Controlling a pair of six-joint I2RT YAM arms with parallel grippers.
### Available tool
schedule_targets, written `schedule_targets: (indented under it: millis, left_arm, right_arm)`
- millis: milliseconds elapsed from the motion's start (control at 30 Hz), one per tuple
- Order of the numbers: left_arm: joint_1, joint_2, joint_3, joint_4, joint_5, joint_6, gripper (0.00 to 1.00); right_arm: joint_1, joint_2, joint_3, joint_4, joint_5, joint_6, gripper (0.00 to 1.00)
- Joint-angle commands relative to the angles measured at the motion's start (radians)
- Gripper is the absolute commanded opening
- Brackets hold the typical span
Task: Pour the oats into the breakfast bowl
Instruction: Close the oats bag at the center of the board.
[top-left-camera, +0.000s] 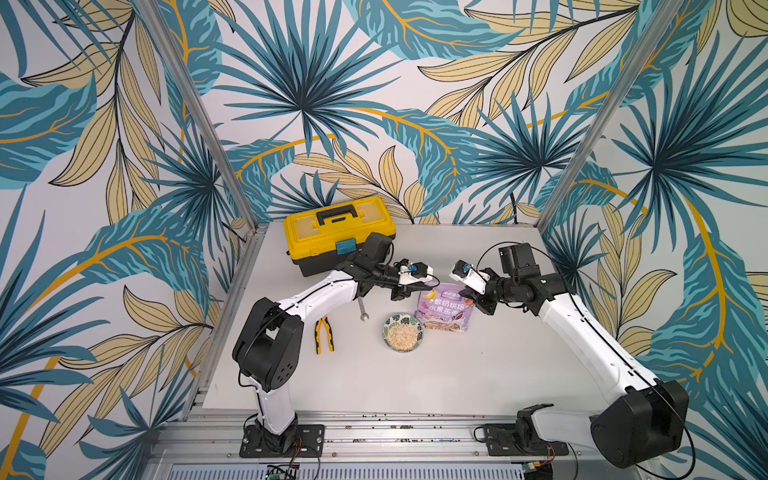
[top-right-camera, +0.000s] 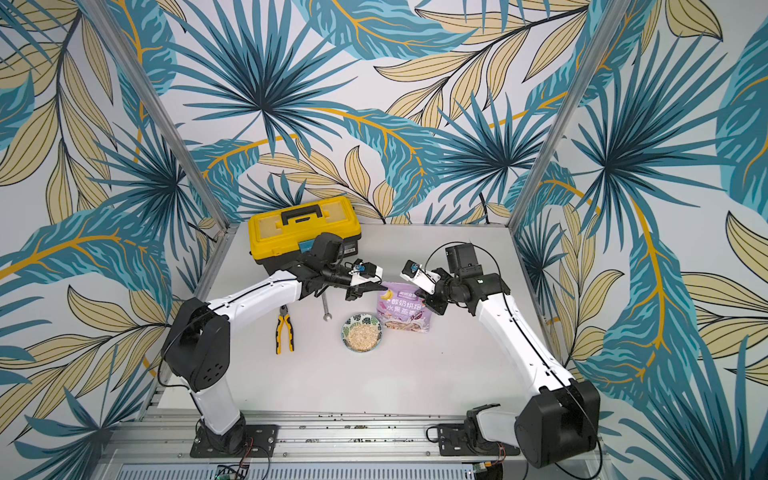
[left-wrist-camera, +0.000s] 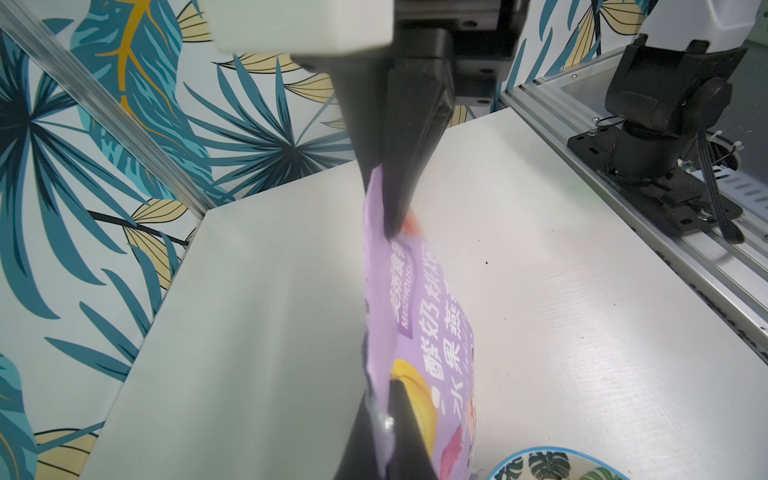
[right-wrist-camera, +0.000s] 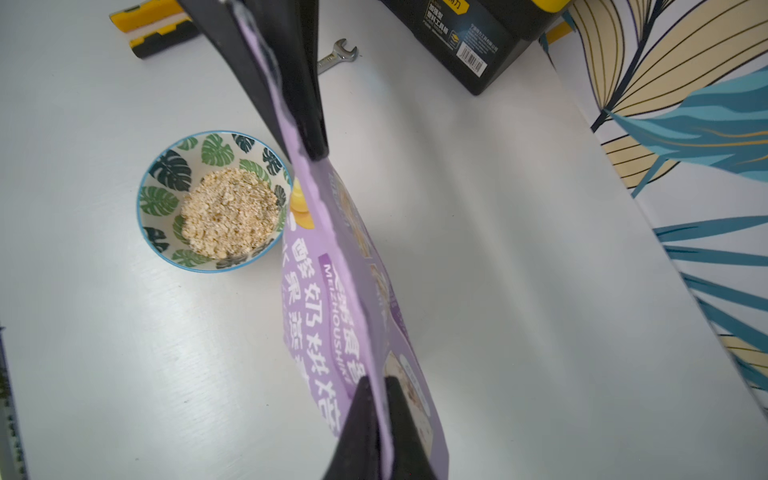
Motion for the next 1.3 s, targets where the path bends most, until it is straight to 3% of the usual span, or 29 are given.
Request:
schedule_targets:
  millis: [0,67,133,200,267,367,433,467,500,533,600,667,800,900,967,1067,1167,1267]
  left_arm:
    - [-0.003,-0.042,0.001,0.056,0.060,-0.001,0.00]
    - [-0.002,-0.045,-0.001,0.056,0.058,0.000,0.00]
    - [-0.002,-0.045,-0.002,0.056,0.057,0.000,0.00]
    - [-0.003,-0.045,-0.005,0.056,0.057,0.000,0.00]
    - [-0.002,-0.045,-0.006,0.057,0.055,0.001,0.00]
    - [-0.002,-0.044,-0.006,0.056,0.053,0.001,0.00]
    - [-0.003,-0.044,-0.006,0.057,0.055,0.002,0.00]
    - [-0.002,-0.044,-0.006,0.057,0.053,0.001,0.00]
    - [-0.003,-0.044,-0.006,0.057,0.054,0.001,0.00]
    - [-0.002,-0.043,-0.006,0.057,0.053,0.001,0.00]
    - [-0.003,-0.044,-0.006,0.057,0.053,0.001,0.00]
    - [-0.003,-0.043,-0.006,0.056,0.054,0.002,0.00]
    - [-0.002,-0.042,-0.006,0.056,0.052,0.001,0.00]
    - [-0.002,-0.038,-0.007,0.071,0.052,-0.020,0.02]
    - [-0.009,-0.033,-0.020,0.147,0.030,-0.103,0.19]
    - [-0.034,-0.022,-0.019,0.168,0.012,-0.097,0.33]
    - [-0.047,0.000,-0.003,0.178,0.009,-0.103,0.37]
    - [-0.055,0.029,0.015,0.191,0.013,-0.116,0.34]
  right_arm:
    - [-0.012,-0.008,-0.015,-0.016,0.037,0.010,0.04]
    - [-0.020,-0.016,-0.022,-0.013,0.046,0.010,0.26]
    - [-0.029,-0.021,-0.027,-0.015,0.048,0.010,0.33]
    - [-0.036,-0.024,-0.030,-0.021,0.046,0.008,0.33]
    - [-0.038,-0.026,-0.032,-0.026,0.045,0.008,0.26]
    - [-0.042,-0.028,-0.030,-0.032,0.043,0.009,0.00]
    - [-0.043,-0.034,-0.032,-0.032,0.049,0.010,0.00]
    - [-0.046,-0.038,-0.035,-0.029,0.056,0.010,0.06]
    - [-0.050,-0.043,-0.037,-0.028,0.060,0.011,0.22]
    - [-0.054,-0.047,-0.039,-0.028,0.063,0.011,0.31]
    - [-0.061,-0.055,-0.044,-0.032,0.063,0.013,0.36]
    - [-0.064,-0.061,-0.046,-0.037,0.056,0.013,0.31]
    - [-0.066,-0.063,-0.046,-0.043,0.055,0.016,0.00]
    - [-0.066,-0.064,-0.041,-0.046,0.062,0.016,0.00]
    - [-0.066,-0.063,-0.031,-0.049,0.047,0.021,0.00]
    - [-0.066,-0.055,-0.020,-0.051,0.016,0.024,0.00]
    - [-0.065,-0.054,-0.020,-0.052,0.006,0.023,0.00]
    - [-0.065,-0.059,-0.019,-0.048,0.004,0.023,0.00]
